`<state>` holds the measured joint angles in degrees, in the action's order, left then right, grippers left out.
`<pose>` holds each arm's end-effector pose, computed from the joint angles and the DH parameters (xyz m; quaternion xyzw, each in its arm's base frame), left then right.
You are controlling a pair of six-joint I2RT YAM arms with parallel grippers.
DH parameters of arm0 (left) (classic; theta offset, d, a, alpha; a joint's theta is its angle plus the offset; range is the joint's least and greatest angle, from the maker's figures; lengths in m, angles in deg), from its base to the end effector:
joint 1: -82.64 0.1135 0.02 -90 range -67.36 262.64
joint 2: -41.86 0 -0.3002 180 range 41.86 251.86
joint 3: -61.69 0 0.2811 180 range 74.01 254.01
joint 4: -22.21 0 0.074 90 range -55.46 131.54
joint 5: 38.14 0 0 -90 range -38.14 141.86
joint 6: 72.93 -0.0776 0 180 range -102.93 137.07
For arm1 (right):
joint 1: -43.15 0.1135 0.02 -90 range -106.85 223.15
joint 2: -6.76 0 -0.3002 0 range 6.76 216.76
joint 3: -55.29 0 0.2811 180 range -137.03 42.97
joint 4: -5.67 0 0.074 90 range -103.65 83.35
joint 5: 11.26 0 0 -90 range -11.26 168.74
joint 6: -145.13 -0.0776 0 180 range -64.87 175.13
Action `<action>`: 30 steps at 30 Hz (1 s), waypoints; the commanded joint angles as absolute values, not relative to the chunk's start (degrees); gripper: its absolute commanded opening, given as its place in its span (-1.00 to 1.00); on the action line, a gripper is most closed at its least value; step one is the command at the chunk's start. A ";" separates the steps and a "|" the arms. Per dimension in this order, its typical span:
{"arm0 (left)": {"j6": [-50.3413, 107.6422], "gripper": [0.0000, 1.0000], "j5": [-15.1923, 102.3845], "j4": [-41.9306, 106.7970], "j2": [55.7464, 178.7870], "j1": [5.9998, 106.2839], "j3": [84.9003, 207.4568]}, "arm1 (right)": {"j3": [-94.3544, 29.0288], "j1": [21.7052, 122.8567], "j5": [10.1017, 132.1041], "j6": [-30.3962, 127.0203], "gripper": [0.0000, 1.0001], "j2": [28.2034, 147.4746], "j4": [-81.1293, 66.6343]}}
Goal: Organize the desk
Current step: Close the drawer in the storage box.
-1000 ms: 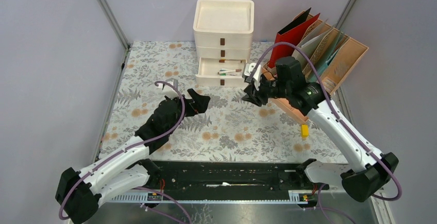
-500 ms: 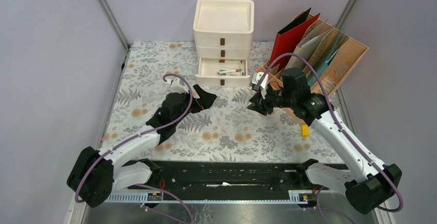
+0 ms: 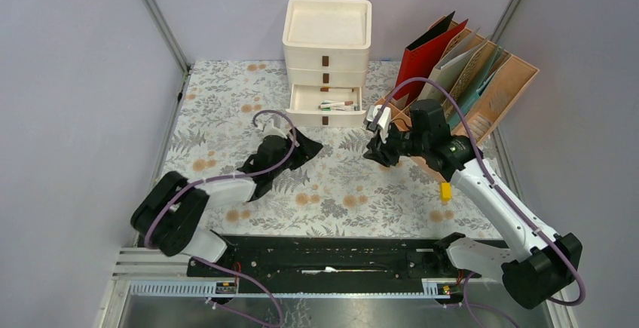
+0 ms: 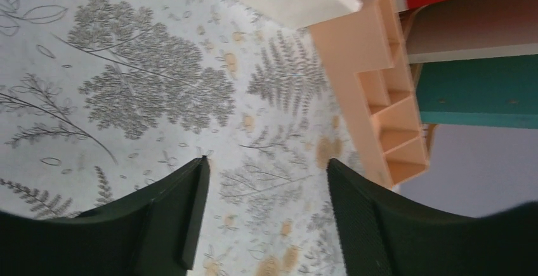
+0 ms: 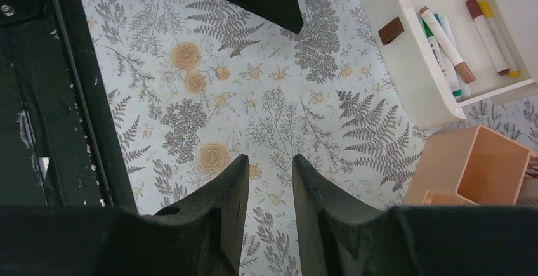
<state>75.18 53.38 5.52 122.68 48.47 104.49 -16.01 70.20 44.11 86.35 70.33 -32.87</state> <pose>0.2781 -0.1863 0.1816 -0.1786 0.8062 -0.3991 0.3987 0.2323 0.1681 0.3495 -0.5326 0.6535 0.2415 0.4806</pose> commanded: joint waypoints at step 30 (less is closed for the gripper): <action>85.24 -0.72 70.61 -4.64 156.82 52.21 128.32 | -14.86 69.58 47.74 86.99 -0.29 72.68 -29.79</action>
